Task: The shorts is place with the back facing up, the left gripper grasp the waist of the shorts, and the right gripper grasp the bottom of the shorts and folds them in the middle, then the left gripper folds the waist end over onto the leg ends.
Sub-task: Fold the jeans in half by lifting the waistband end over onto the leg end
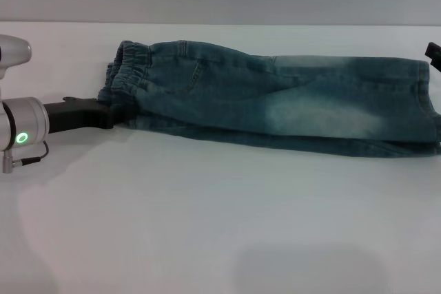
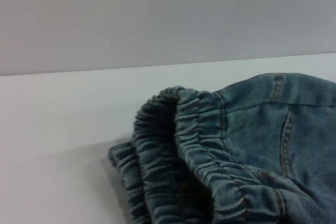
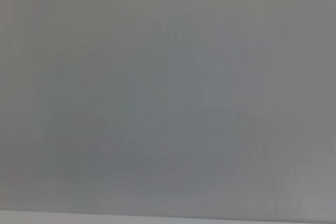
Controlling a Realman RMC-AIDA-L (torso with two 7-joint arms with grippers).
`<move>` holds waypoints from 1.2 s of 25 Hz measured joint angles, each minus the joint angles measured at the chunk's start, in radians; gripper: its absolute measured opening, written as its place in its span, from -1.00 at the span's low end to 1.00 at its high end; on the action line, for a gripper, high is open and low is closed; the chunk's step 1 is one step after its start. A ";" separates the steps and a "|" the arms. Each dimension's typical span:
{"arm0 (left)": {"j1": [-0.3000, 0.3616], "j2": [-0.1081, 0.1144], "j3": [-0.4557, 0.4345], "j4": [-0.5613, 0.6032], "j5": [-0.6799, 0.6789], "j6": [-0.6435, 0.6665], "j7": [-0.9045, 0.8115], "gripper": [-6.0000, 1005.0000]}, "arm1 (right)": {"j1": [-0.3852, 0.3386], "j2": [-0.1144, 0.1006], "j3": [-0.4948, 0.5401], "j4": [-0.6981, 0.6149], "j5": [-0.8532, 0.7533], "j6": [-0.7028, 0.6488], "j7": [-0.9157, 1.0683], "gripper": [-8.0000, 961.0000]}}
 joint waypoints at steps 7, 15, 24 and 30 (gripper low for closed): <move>0.008 -0.008 -0.009 0.004 -0.006 -0.066 0.008 -0.28 | -0.004 0.001 0.008 0.000 0.000 -0.005 -0.001 -0.16; 0.008 -0.009 -0.010 0.005 -0.009 -0.069 0.015 -0.61 | -0.005 0.002 0.009 0.000 0.000 -0.007 -0.001 -0.16; 0.009 -0.009 -0.009 0.007 -0.045 -0.042 0.021 -0.92 | -0.002 0.002 0.008 0.007 0.000 0.002 -0.001 -0.16; 0.009 -0.008 -0.003 0.062 -0.114 0.079 0.021 -0.93 | 0.012 0.002 0.002 0.022 0.000 0.039 -0.001 -0.16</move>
